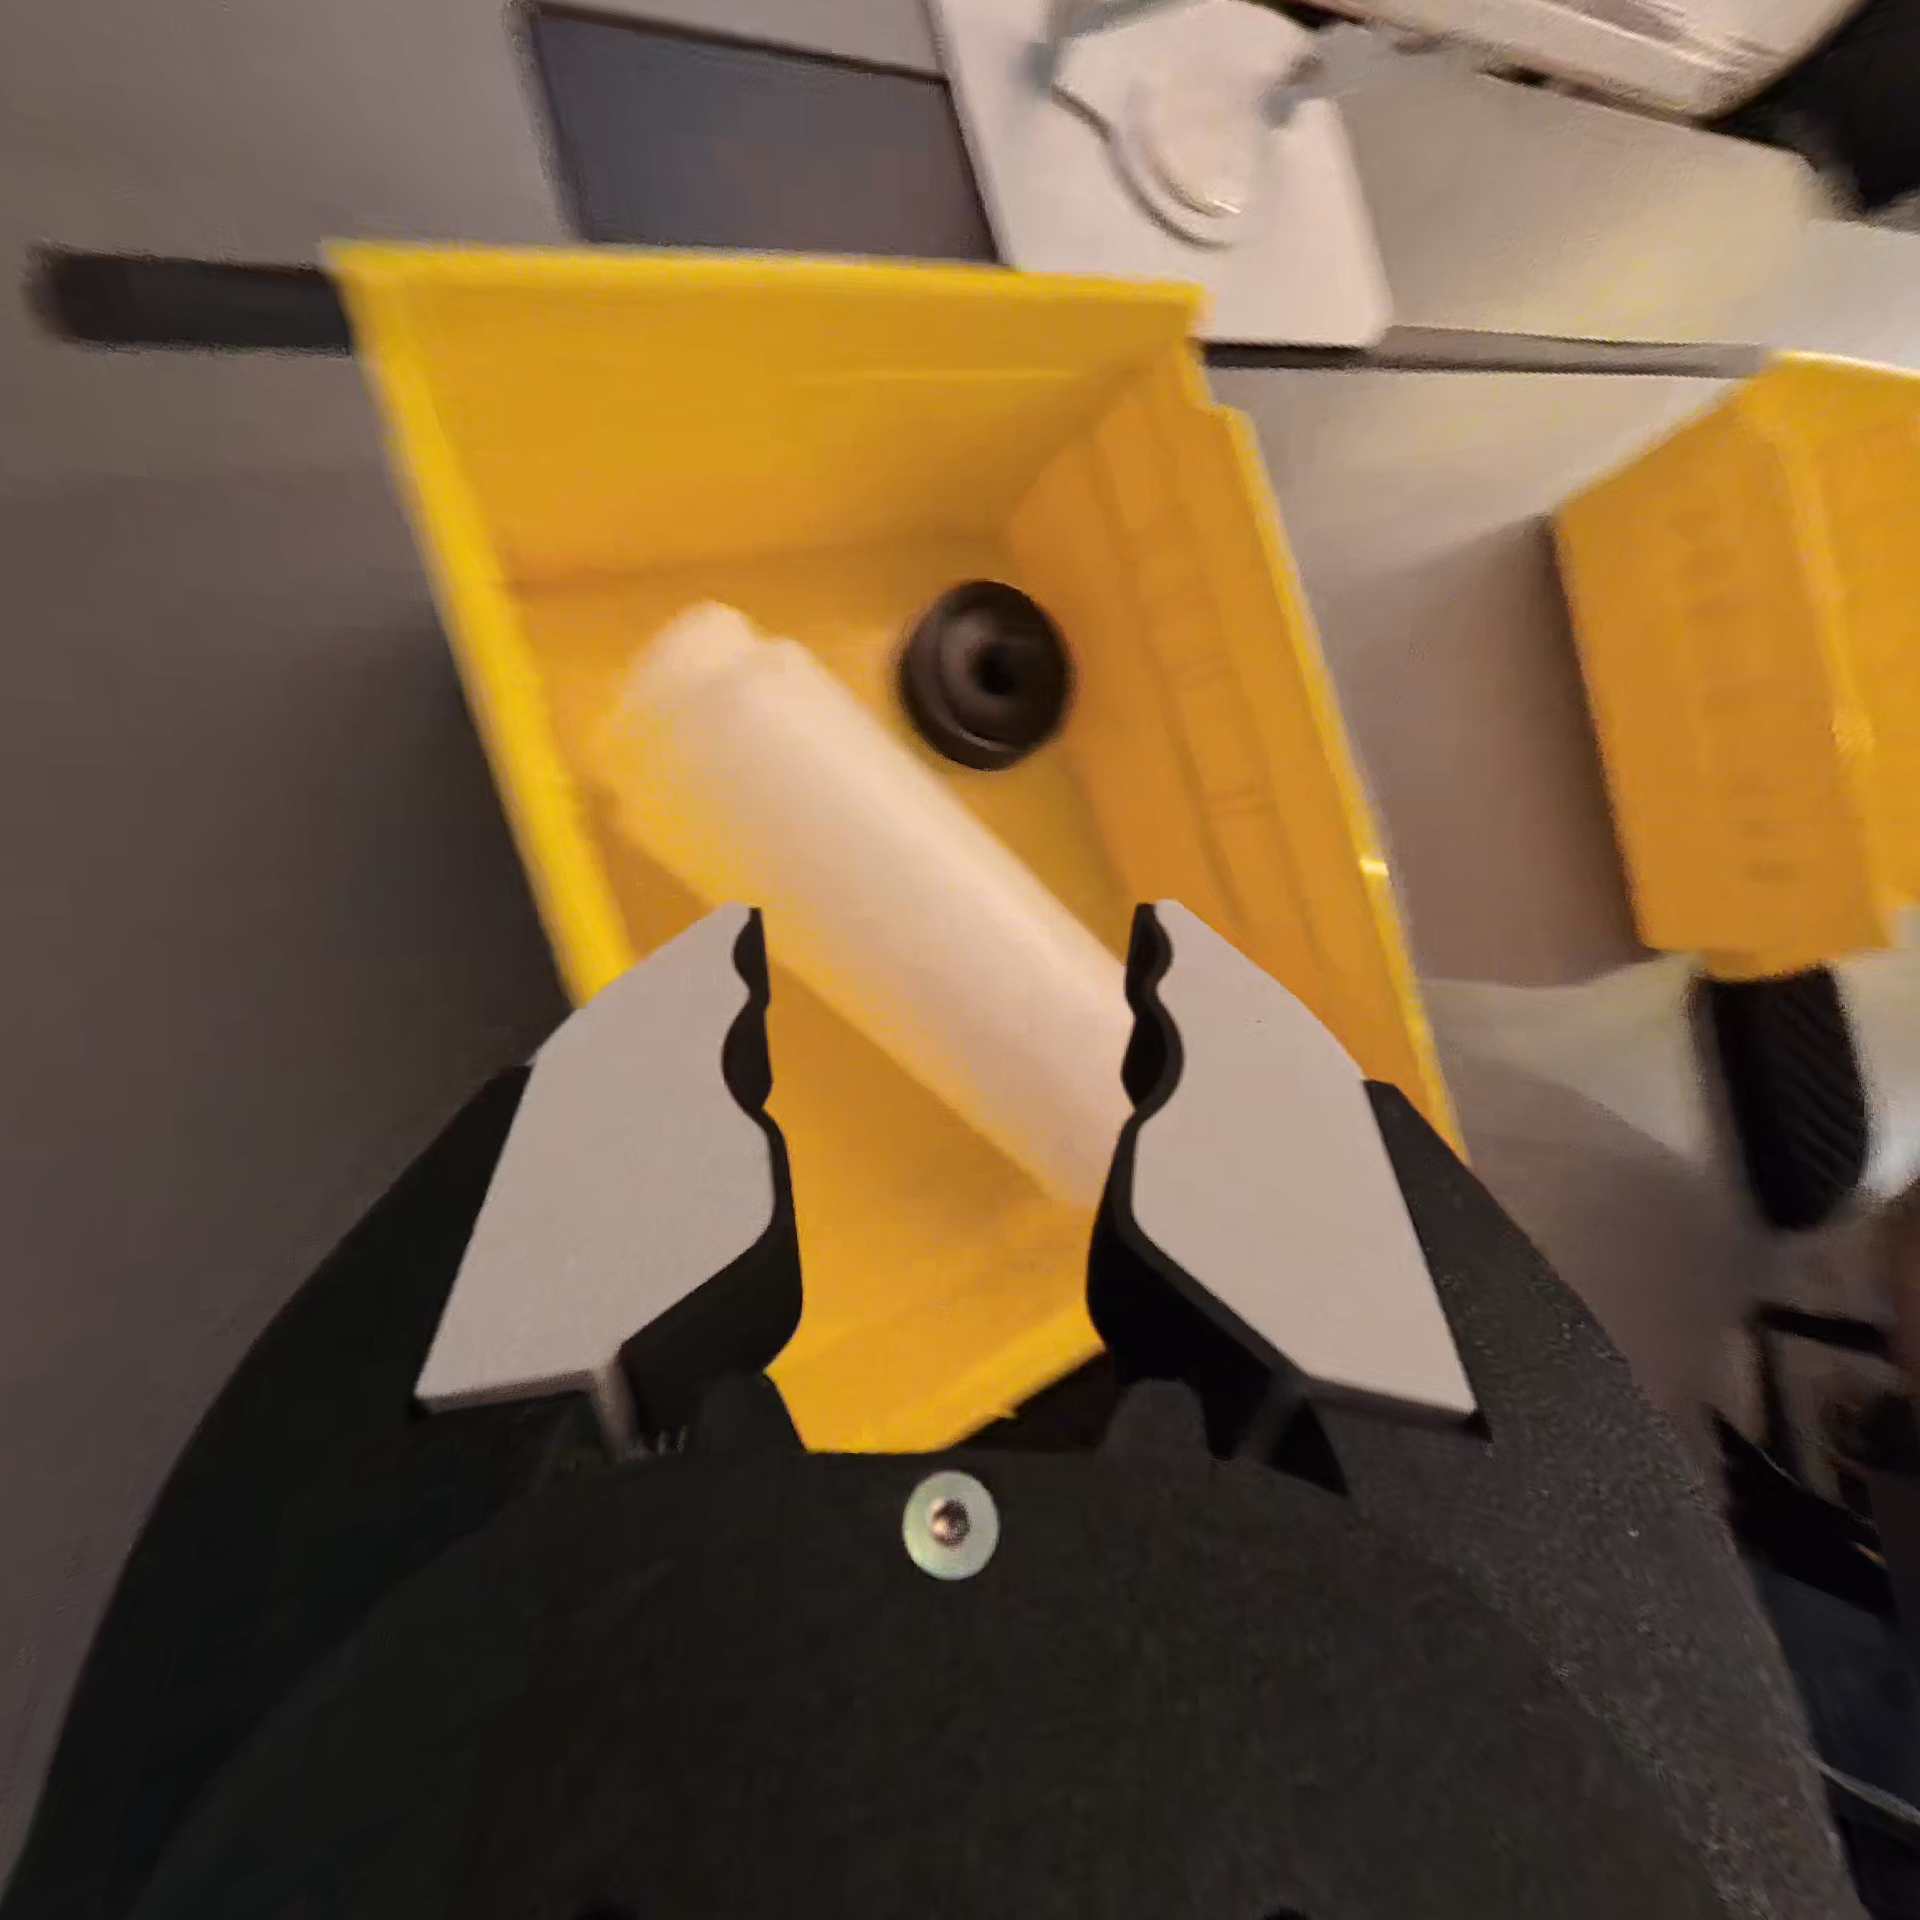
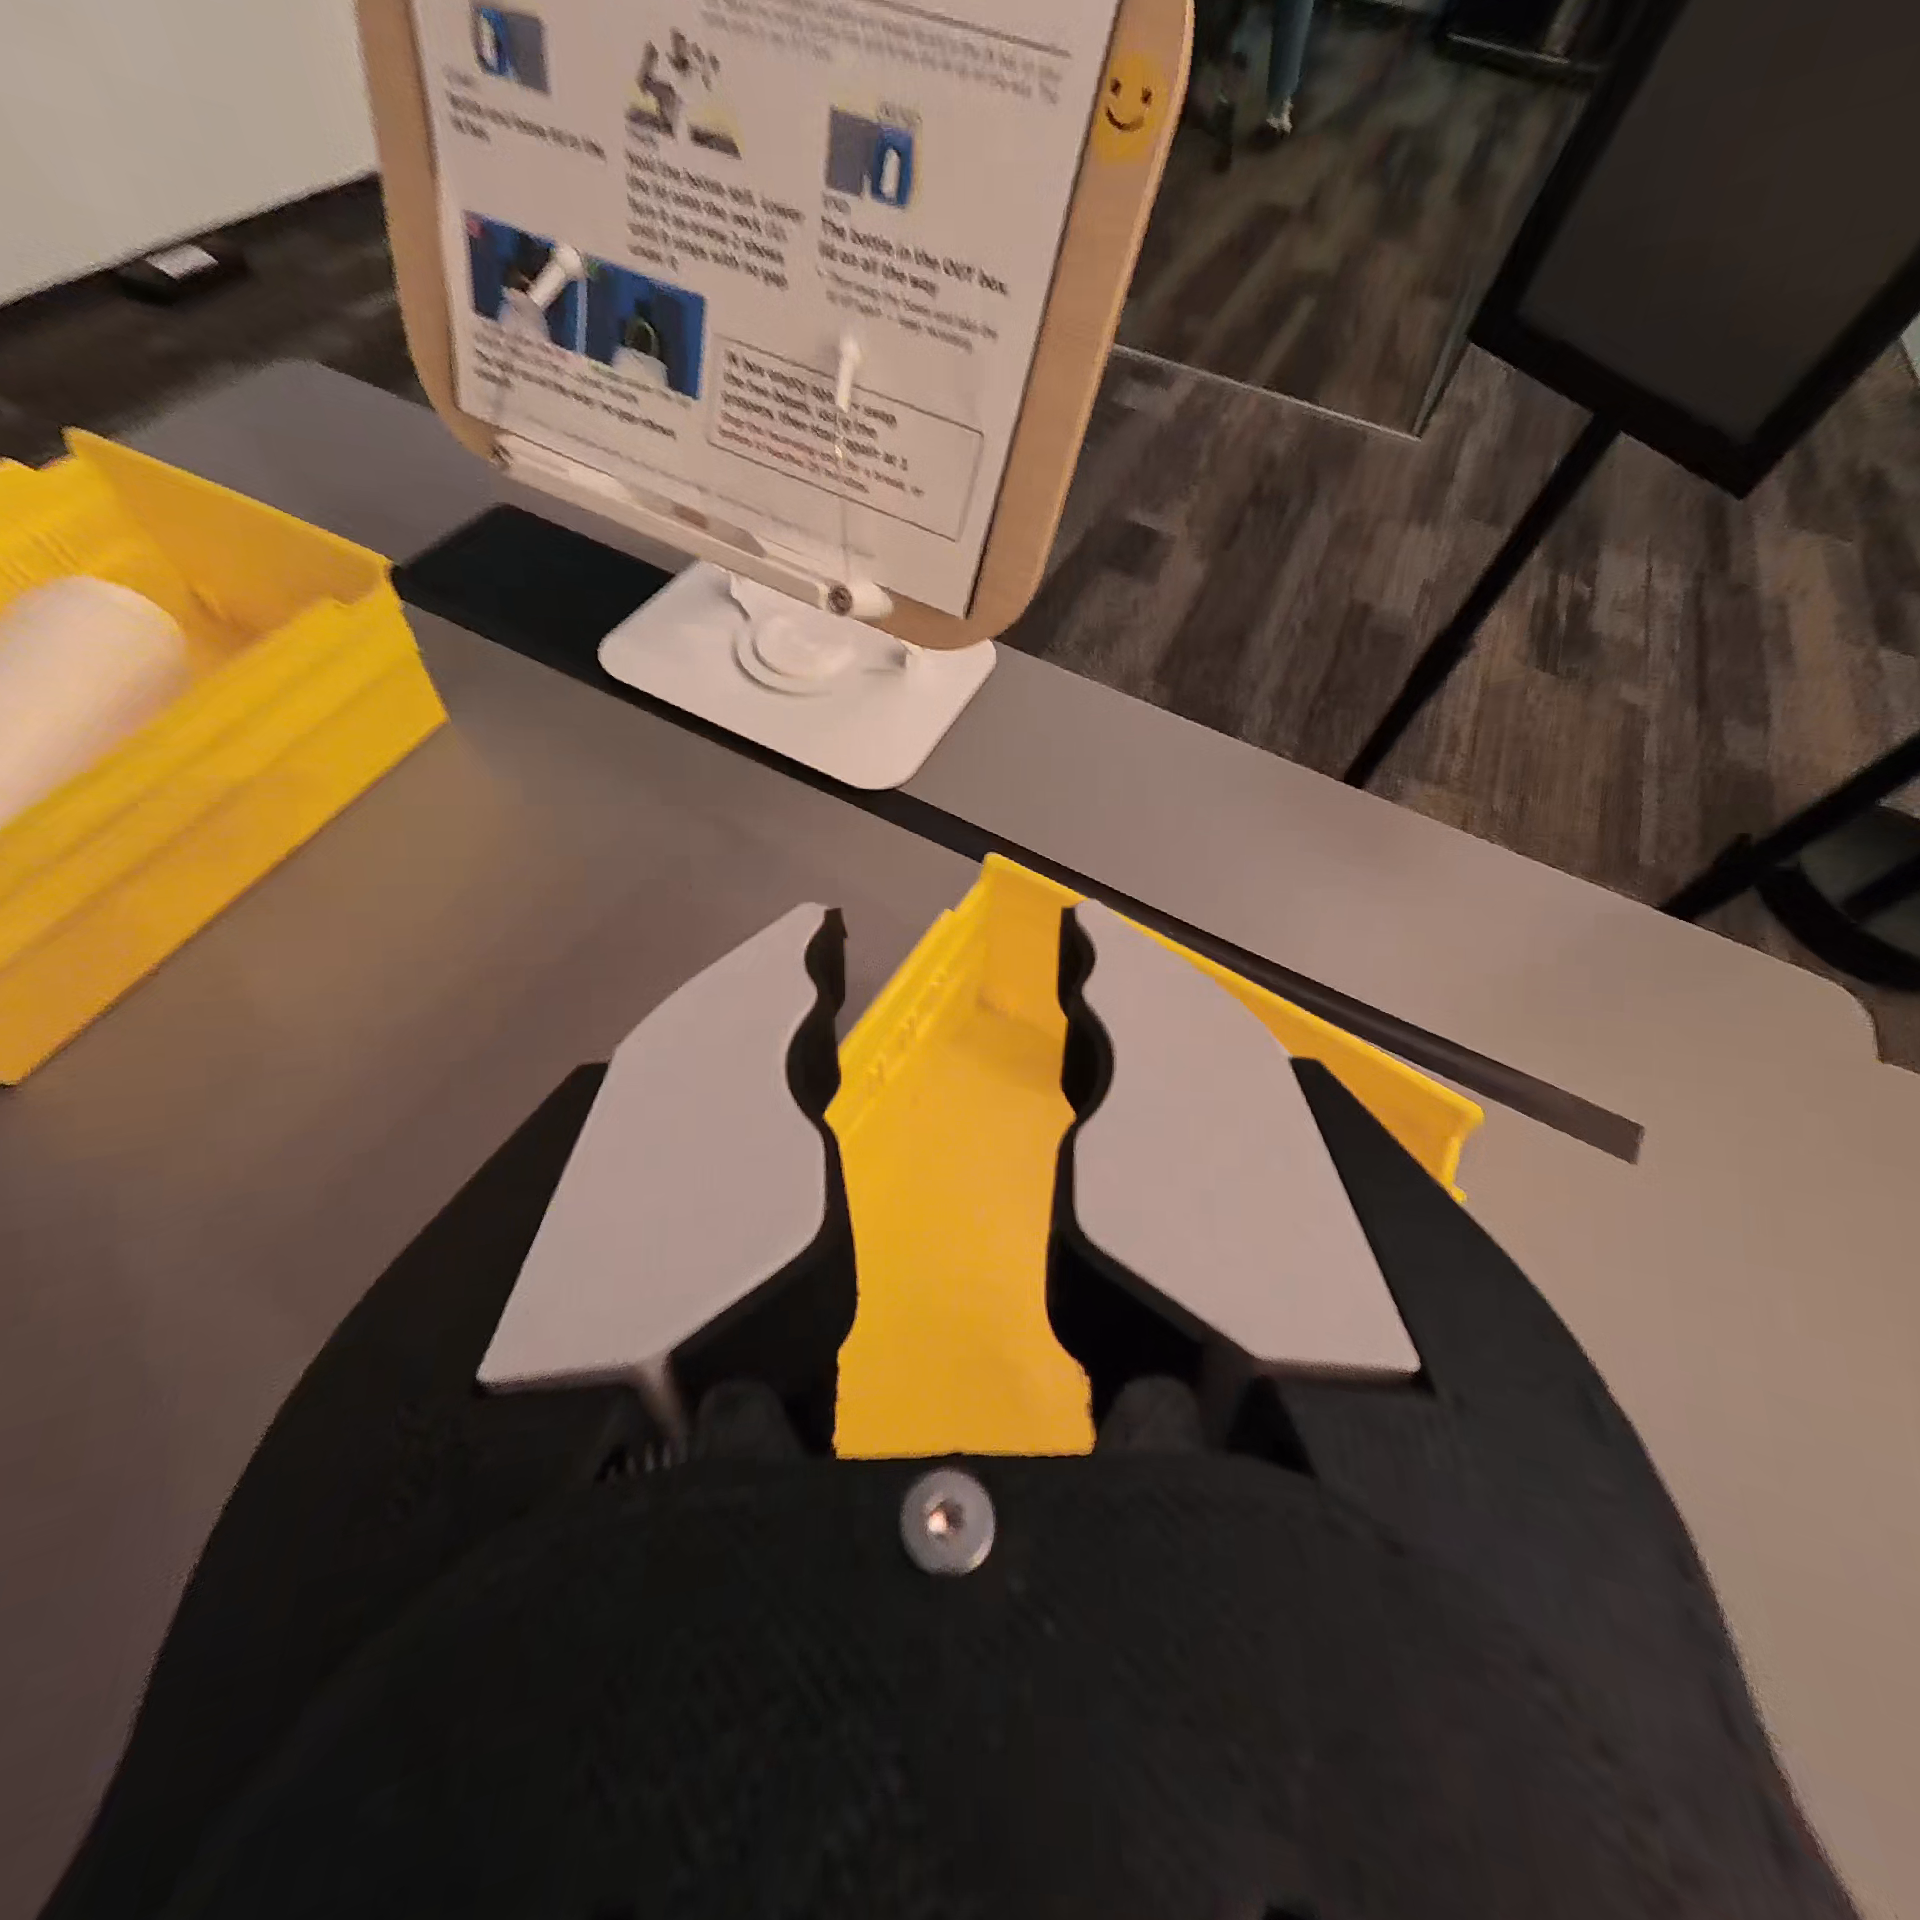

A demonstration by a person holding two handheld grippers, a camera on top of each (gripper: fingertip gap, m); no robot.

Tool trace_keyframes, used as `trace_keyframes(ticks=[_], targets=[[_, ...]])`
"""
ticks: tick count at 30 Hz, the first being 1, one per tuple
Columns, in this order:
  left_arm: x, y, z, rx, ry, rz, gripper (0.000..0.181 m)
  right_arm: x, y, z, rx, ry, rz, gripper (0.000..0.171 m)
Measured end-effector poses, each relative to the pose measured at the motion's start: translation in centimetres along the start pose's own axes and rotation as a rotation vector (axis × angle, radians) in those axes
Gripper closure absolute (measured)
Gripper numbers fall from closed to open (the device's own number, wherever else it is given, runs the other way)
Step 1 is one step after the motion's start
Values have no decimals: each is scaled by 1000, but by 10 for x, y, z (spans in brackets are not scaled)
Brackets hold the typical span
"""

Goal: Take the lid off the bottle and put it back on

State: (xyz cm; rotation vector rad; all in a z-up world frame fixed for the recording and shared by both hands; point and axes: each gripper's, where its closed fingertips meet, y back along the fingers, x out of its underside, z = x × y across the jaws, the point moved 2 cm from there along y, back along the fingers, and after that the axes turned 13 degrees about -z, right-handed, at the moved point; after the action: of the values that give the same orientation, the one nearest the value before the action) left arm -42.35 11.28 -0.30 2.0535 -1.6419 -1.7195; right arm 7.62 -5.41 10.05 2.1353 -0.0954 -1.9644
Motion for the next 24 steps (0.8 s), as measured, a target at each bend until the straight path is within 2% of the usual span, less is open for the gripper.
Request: trace_keyframes(ticks=[2,8,14,19,24], targets=[[16,-2,-20,29,13,30,109,-3,0,5,-38,-18,-24,129],[40,-25,-19,-126,25,218,95,6,-1,3,-109,-71,-49,126],[54,-48,-6,-245,111,358,101,10,12,-12,-129,-128,-61,124],[59,-62,10,-392,127,424,97,1,26,-6,-207,-204,-108,125],[58,-76,9,-423,209,445,99,1,29,0,-268,-214,-104,125]])
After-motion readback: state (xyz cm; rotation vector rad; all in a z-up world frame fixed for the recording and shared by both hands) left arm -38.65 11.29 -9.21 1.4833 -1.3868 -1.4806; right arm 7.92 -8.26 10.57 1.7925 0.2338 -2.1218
